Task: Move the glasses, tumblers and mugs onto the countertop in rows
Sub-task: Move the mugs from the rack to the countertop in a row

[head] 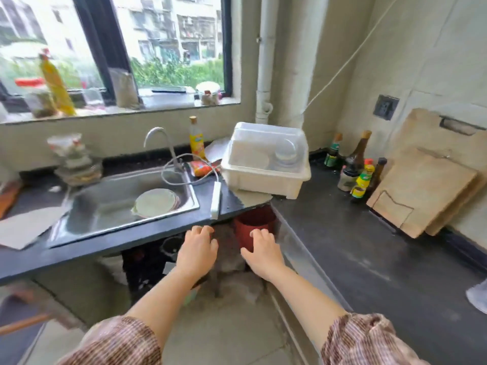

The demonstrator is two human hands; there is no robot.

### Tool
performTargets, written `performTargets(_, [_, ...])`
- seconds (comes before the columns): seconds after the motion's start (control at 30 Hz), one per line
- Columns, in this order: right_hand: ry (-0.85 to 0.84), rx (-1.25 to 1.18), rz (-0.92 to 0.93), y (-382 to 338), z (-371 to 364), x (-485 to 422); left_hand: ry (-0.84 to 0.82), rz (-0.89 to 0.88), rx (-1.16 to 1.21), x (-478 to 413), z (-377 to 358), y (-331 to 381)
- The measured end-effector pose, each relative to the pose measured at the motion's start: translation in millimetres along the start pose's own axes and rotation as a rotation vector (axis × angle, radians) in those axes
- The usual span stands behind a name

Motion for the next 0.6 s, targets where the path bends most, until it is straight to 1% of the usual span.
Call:
performTargets(0.1, [-0.038,0.035,0.157,-95,-33,-6,0.064,0.112,-0.092,16,62,-82])
performTargets(0.27, [-0.086,0.124,0.401,-236,-75,-15,0.162,0.304,-0.136,43,151,-192])
performTargets(0.43, [-0.128,0.16,0.618,-356,-118,-21,0.245,0.435,-0.19,58,214,-282])
performTargets(0.6, [-0.114,0.184,0.762,-463,-157,-43,0.313,0.517,-0.247,50,266,-366])
Point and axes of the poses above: each hand's wrist, its own x-axis away from the middle knuckle, its own z-axis out of the back of the hand, y = z × x, the point moved 8 cm from there along -x, towards the middle knuckle, and after that the axes turned 3 degrees about -z, right-handed, at the moved point
